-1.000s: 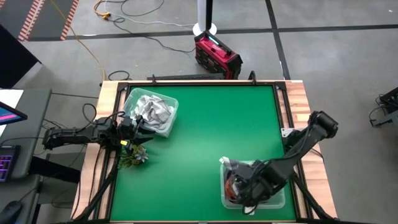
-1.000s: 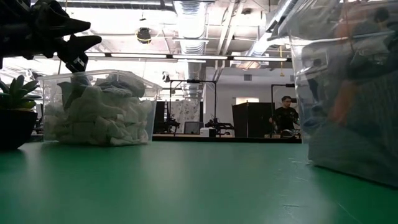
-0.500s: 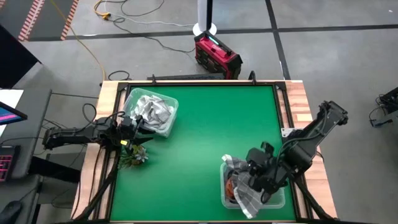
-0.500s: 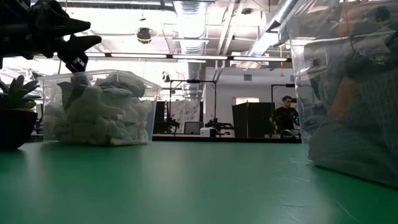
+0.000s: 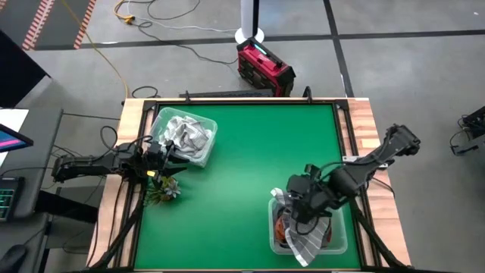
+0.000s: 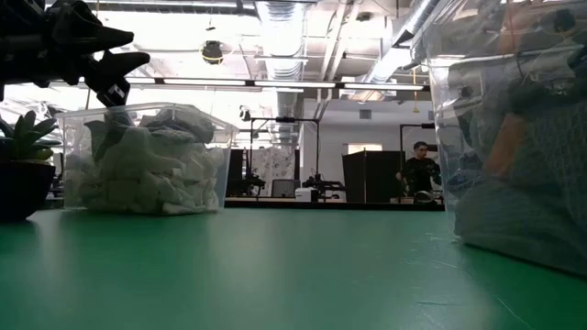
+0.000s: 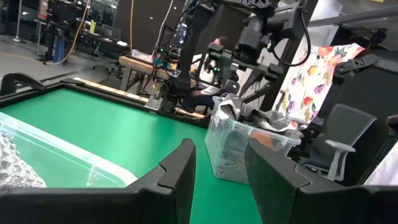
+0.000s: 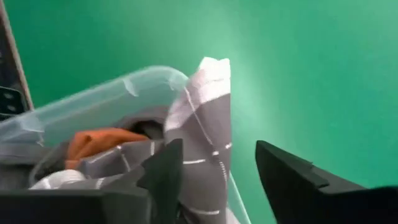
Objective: Sort towels by color in basket
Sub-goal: Adjust the gray checkered towel
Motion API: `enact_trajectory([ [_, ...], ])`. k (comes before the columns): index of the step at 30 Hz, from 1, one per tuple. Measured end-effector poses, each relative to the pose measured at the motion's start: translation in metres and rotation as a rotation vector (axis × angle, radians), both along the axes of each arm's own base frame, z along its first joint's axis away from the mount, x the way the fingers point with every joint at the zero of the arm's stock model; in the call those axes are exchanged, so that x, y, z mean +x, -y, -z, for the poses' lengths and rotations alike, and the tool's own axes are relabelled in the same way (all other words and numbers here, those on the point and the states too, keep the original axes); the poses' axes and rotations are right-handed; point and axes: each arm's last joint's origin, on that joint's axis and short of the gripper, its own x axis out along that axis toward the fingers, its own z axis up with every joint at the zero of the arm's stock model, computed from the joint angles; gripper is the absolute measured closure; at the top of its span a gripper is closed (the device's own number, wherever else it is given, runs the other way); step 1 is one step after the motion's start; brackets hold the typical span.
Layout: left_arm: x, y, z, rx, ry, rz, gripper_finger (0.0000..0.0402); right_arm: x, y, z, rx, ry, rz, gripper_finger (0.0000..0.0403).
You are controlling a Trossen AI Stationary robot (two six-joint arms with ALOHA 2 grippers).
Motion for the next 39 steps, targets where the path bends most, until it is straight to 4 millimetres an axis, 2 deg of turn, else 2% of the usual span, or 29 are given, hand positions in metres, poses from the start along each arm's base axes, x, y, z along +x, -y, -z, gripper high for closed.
enact_trajectory([
  [4,0.000,0.000,0.000,0.000,-0.002,0.000,0.0272,0.016,0.010,0.009,0.016,-0.053,-0.023,0.0142],
  [8,0.000,0.000,0.001,0.006,-0.007,-0.001,0.0272,0.037,0.012,0.014,0.054,-0.020,-0.121,0.0148],
  [11,0.000,0.000,0.003,0.012,-0.024,-0.007,0.0272,0.045,0.014,0.018,0.065,-0.018,-0.165,0.0195],
  [17,0.001,0.000,0.003,0.012,-0.032,-0.008,0.0272,0.048,0.018,0.024,0.092,-0.077,-0.196,0.0373],
  [20,0.001,0.000,0.003,0.012,-0.031,-0.007,0.0272,0.047,0.020,0.020,0.106,-0.064,-0.201,0.0381],
  [23,0.001,0.000,0.003,0.013,-0.031,-0.006,0.0272,0.042,0.015,0.009,0.110,-0.030,-0.268,0.0380],
  [27,0.001,0.000,0.003,0.012,-0.031,-0.005,0.0272,0.031,-0.015,-0.020,0.090,0.138,-0.557,0.0386],
  [30,0.001,0.000,0.003,0.011,-0.030,-0.004,0.0272,0.011,-0.039,-0.033,0.099,0.180,-0.769,0.0386],
  [33,0.000,0.000,0.003,0.010,-0.029,-0.005,0.0272,-0.013,-0.060,-0.032,0.141,0.121,-0.897,0.0386],
  [36,0.000,0.000,0.003,0.009,-0.028,-0.011,0.0272,-0.036,-0.078,-0.023,0.169,-0.014,-0.908,0.0386],
  [39,0.000,-0.001,0.003,0.007,-0.025,-0.021,0.0272,-0.054,-0.085,-0.013,0.253,-0.204,-0.752,0.0387],
])
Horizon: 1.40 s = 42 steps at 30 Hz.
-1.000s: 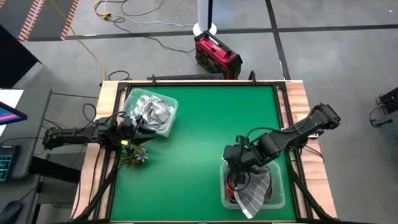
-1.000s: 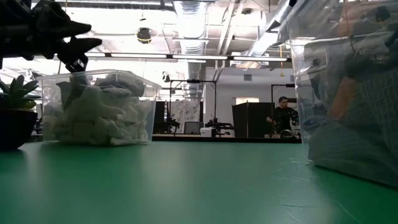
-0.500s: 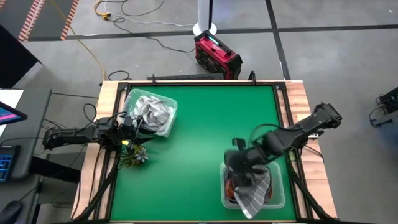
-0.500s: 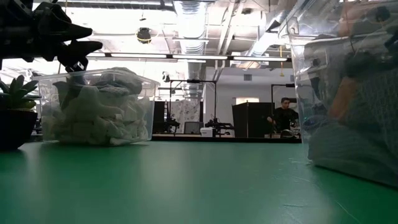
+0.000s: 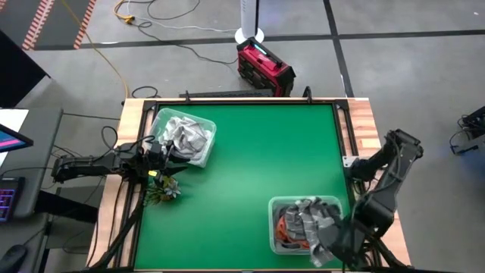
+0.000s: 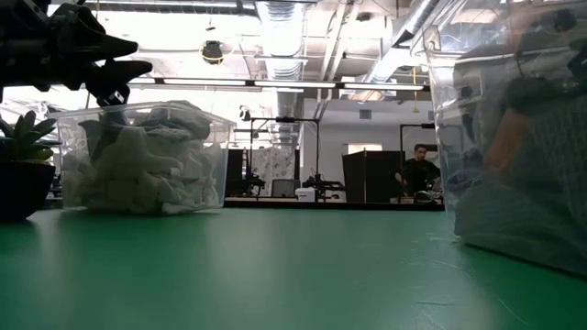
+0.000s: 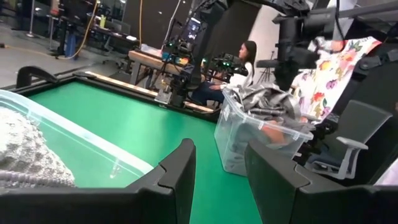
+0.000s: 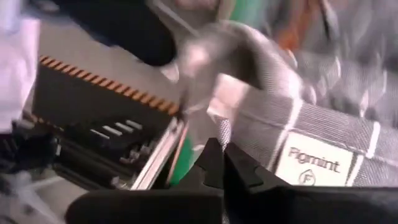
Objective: Sort towels by color in basket
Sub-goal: Adjust the gray checkered towel
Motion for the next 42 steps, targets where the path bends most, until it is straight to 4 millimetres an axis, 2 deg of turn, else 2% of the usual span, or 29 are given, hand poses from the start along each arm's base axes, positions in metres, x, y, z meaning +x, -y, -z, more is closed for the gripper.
enact_trajectory([
  [3,0.000,0.000,0.000,-0.001,0.002,-0.004,0.0272,-0.011,-0.001,0.011,-0.090,-0.171,0.175,0.0387],
  [6,0.000,0.000,-0.001,-0.001,0.005,-0.006,0.0272,-0.019,0.006,0.023,-0.213,-0.303,0.351,0.0386],
  [10,0.000,-0.001,-0.001,-0.001,0.010,-0.021,0.0272,-0.014,0.017,0.035,-0.327,-0.398,0.524,0.0374],
  [13,0.000,-0.001,-0.001,0.001,0.010,-0.025,0.0272,0.000,0.015,0.043,-0.319,-0.374,0.518,0.0373],
  [20,0.000,-0.001,-0.001,0.001,0.010,-0.026,0.0272,0.043,0.002,0.067,-0.208,-0.238,0.285,0.0387],
  [26,0.000,-0.001,-0.001,0.001,0.009,-0.026,0.0272,0.076,0.017,0.086,-0.261,-0.204,0.373,0.0363],
  [31,0.000,-0.001,-0.001,0.001,0.008,-0.026,0.0272,0.100,0.030,0.079,-0.172,-0.052,0.437,0.0369],
  [36,0.000,-0.001,-0.001,0.001,0.007,-0.026,0.0272,0.103,0.045,0.062,-0.140,0.007,0.528,0.0386],
  [42,0.000,-0.001,0.000,0.000,0.004,-0.025,0.0272,0.114,0.056,0.072,-0.140,-0.058,0.593,0.0385],
])
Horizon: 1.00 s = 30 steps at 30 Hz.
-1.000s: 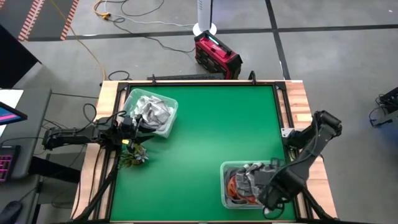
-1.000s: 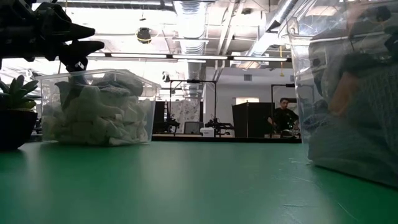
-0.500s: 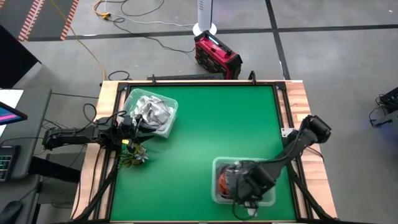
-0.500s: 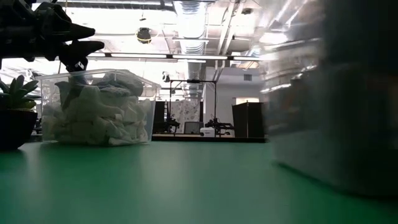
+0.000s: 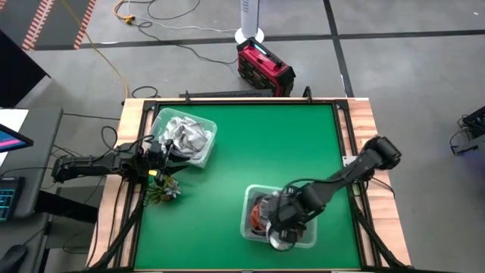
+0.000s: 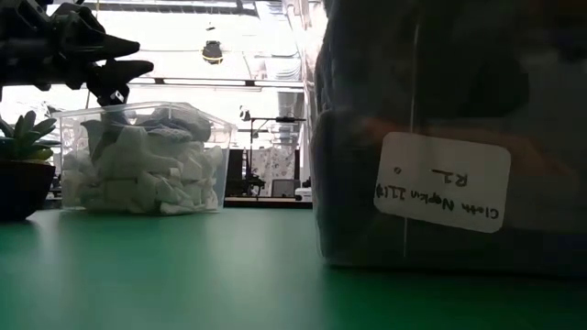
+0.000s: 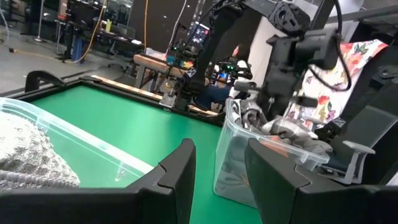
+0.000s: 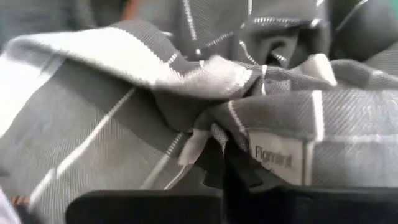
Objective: Sort towels by color in basket
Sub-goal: Adjust the gray checkered towel
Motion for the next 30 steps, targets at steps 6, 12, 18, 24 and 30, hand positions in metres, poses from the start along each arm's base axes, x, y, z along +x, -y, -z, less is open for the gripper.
enact_trajectory([
  [6,0.000,0.000,0.000,-0.004,0.000,0.000,0.0272,0.016,0.001,0.040,-0.005,-0.183,-0.047,0.0384],
  [12,0.000,0.000,0.000,-0.015,0.000,0.002,0.0272,0.018,0.002,0.047,-0.045,-0.196,-0.091,0.0341],
  [18,0.000,0.000,0.000,-0.016,0.001,0.002,0.0272,0.005,0.006,0.038,-0.078,-0.258,-0.111,0.0275],
  [24,0.000,0.000,0.000,-0.016,0.001,0.002,0.0272,-0.007,0.009,0.029,-0.060,-0.402,-0.110,0.0190],
  [30,0.000,0.000,0.000,-0.015,0.001,0.002,0.0272,-0.007,0.009,-0.001,-0.063,-0.408,-0.109,0.0135],
])
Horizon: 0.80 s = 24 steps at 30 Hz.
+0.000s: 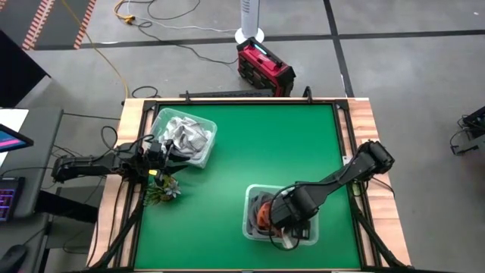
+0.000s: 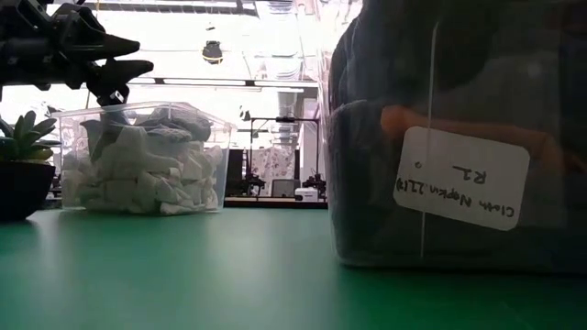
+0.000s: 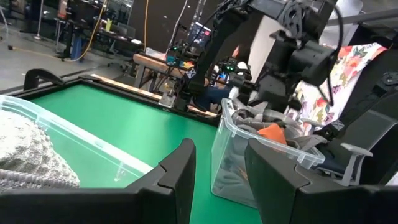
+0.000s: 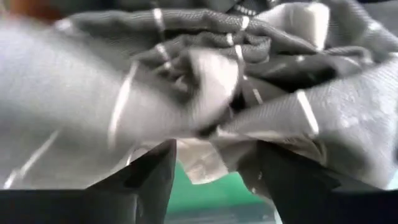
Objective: Sort towels by color in basket
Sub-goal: Adjust the gray checkered towel
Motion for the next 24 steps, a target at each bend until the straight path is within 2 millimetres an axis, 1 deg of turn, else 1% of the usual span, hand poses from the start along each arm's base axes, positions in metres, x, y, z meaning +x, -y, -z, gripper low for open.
enact_trajectory([
  [5,0.000,0.000,0.000,0.000,0.000,0.000,0.0272,-0.003,-0.004,-0.032,0.014,0.025,-0.014,0.0127],
  [8,0.000,0.000,0.000,0.000,0.000,0.000,0.0272,-0.009,-0.007,-0.053,0.060,0.102,-0.026,0.0127],
  [11,0.000,0.000,0.000,0.000,0.001,0.000,0.0272,-0.018,-0.004,-0.074,0.095,0.160,-0.018,0.0127],
  [14,0.000,0.000,0.000,0.000,0.001,-0.001,0.0272,-0.023,-0.003,-0.091,0.107,0.293,0.030,0.0126],
  [16,0.000,0.000,0.000,0.000,0.001,0.000,0.0272,-0.020,-0.003,-0.095,0.099,0.365,0.078,0.0126],
  [19,0.000,0.000,0.000,0.000,0.001,0.000,0.0272,-0.011,-0.015,-0.086,0.117,0.387,0.066,0.0126],
  [21,0.000,0.000,0.000,0.001,0.002,0.000,0.0272,-0.006,-0.025,-0.077,0.113,0.385,-0.020,0.0127],
  [24,0.000,0.000,0.000,0.000,0.003,-0.006,0.0272,-0.008,-0.036,-0.071,0.077,0.399,-0.171,0.0131],
])
